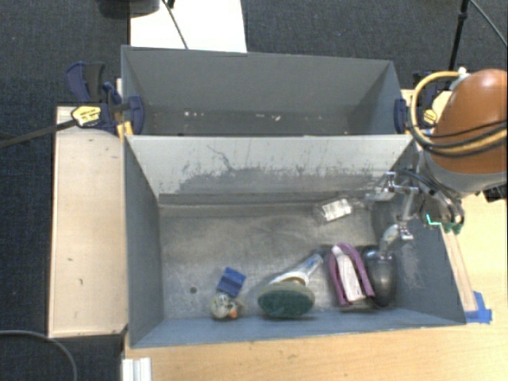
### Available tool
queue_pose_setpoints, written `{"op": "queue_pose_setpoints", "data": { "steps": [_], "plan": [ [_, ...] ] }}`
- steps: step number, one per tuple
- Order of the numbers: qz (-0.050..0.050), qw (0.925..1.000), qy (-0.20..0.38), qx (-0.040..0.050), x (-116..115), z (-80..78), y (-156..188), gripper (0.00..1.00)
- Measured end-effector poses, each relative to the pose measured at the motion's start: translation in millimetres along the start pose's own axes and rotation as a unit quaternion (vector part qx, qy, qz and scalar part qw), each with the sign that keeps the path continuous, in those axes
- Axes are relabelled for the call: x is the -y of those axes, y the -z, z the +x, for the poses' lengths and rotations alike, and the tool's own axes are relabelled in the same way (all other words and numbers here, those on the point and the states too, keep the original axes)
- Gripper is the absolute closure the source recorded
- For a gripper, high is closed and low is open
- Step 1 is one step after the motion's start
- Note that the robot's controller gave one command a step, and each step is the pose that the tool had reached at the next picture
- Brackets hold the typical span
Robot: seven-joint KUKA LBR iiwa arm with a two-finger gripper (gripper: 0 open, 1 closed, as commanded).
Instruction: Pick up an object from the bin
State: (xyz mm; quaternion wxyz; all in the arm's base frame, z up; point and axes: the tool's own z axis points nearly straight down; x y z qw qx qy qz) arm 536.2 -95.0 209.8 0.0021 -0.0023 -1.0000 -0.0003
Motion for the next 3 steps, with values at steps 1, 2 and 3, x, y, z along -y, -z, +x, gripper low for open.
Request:
{"op": "queue_pose_setpoints", "data": {
  "steps": [1,2,3],
  "plan": [
    [0.003,0.9864,0.164,0.0085,14.4,44.3,-138.0,0.0],
    [0.001,0.9857,0.168,0.0096,11.2,43.4,-136.5,1.0],
    [0.002,0.9857,0.168,0.0061,13.4,45.2,-137.4,0.0]
  ]
}}
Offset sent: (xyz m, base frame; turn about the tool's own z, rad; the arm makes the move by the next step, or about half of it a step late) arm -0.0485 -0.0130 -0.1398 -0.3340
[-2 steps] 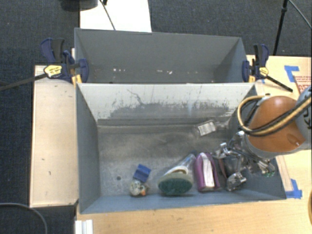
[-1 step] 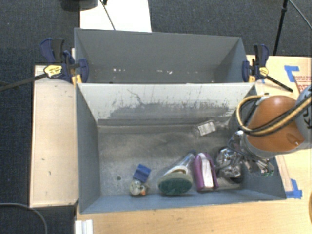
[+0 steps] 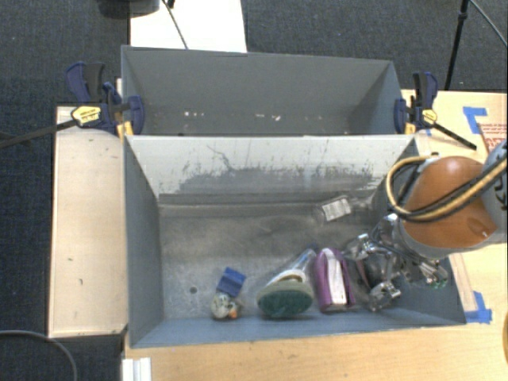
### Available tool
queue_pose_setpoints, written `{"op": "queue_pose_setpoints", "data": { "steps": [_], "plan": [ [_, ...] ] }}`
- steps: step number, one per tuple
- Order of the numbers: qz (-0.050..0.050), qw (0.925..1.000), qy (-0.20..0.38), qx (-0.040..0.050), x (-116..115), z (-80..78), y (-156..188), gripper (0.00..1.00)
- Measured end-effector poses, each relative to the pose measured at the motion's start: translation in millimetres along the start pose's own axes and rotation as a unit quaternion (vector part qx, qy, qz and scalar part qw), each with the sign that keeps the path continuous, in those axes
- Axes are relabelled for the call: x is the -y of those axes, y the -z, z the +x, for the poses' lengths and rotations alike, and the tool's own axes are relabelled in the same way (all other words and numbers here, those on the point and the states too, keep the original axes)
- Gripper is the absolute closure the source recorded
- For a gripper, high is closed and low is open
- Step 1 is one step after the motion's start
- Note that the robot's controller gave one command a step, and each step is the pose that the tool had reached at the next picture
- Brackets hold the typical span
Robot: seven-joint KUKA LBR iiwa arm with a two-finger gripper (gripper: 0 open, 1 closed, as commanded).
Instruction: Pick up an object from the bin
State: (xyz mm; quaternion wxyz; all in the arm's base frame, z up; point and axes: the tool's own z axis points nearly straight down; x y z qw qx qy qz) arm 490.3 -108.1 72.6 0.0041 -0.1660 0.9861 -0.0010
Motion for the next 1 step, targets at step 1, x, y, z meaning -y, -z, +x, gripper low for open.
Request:
{"op": "queue_pose_setpoints", "data": {
  "steps": [1],
  "plan": [
    [-0.002,1.0,0.008,0.0001,-78.3,-26.8,22.4,0.0]
  ]
}}
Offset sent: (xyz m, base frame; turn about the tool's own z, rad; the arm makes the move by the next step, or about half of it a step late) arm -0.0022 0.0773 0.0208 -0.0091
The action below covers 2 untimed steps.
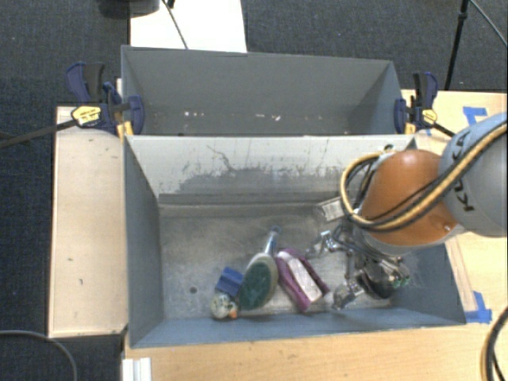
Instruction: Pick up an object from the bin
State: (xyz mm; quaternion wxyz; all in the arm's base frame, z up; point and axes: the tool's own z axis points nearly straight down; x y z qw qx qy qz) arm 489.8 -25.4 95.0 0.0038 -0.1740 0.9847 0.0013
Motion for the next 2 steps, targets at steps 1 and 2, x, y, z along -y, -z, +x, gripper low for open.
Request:
{"op": "queue_pose_setpoints", "data": {
  "steps": [1,2],
  "plan": [
    [0.002,1.0,0.005,-0.0015,-36.5,-22.2,-22.7,0.0],
    [0.0,0.9976,0.07,0.0005,-87.2,-76.7,21.0,0.0]
  ]
}}
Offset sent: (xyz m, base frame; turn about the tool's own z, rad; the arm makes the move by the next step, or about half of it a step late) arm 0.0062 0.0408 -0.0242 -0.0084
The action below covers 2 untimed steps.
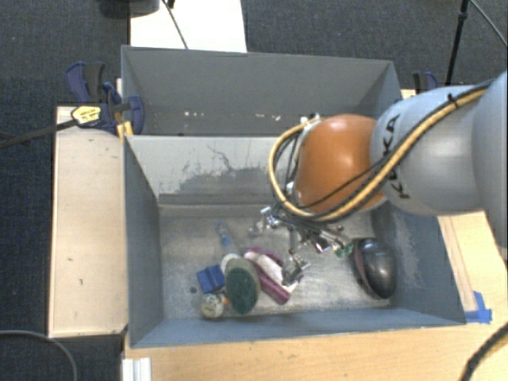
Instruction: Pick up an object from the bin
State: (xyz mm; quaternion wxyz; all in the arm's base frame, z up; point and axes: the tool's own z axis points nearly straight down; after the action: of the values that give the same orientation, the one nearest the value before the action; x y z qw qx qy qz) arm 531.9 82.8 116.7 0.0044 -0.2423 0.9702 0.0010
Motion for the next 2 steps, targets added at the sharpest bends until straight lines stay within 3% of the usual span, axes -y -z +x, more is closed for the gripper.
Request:
{"op": "queue_pose_setpoints", "data": {
  "steps": [1,2],
  "plan": [
    [0.0,0.9876,0.157,-0.0004,-31.9,6.7,-12.2,0.0],
    [0.001,0.9826,0.186,0.0032,-36.3,-2.9,-26.7,0.0]
  ]
}}
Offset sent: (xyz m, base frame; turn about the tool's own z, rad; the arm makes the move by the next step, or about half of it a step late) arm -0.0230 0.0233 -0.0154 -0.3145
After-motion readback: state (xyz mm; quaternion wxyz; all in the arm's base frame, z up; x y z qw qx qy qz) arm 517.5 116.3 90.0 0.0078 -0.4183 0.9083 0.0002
